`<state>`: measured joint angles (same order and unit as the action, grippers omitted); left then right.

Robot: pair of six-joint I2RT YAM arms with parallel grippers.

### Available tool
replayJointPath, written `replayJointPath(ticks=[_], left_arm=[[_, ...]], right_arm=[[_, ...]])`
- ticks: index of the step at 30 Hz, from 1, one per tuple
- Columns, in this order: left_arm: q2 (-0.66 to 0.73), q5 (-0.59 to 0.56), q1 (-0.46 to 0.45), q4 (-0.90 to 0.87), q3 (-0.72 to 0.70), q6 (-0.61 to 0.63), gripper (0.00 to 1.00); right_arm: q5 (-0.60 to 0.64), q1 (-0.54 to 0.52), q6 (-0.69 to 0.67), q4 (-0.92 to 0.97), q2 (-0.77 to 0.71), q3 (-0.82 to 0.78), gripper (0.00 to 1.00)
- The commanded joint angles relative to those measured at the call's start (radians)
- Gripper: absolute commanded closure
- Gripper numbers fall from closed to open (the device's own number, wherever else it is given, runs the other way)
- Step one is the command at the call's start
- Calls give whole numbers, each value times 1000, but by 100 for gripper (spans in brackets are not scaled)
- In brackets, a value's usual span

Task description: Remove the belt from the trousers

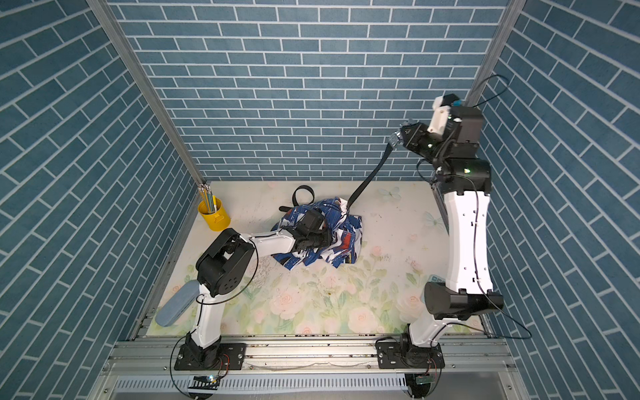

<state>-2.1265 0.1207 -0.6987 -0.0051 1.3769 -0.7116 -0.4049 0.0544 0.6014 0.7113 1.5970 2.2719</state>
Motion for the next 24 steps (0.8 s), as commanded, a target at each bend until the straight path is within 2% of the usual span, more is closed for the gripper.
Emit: replayJointPath(ticks=[1, 4, 7, 11, 19, 24], left_arm=[[-80, -215, 91, -274, -92, -72, 100], [-72, -269, 117, -301, -94, -90, 100], [-67, -296, 150, -332, -93, -119, 100], [-43, -360, 194, -364, -114, -178, 100], [-76, -509, 215, -507, -41, -253, 100], [-152, -614, 215, -693, 84, -342, 100]], right_arm=[[-100, 187, 157, -308, -126, 49, 100], [-116, 314, 133, -297, -163, 74, 100], [31, 355, 7, -234, -219, 79, 100], [273, 355, -172, -157, -278, 59, 100], [535, 351, -468, -51, -272, 127, 100], [788, 257, -626, -54, -266, 164, 100]])
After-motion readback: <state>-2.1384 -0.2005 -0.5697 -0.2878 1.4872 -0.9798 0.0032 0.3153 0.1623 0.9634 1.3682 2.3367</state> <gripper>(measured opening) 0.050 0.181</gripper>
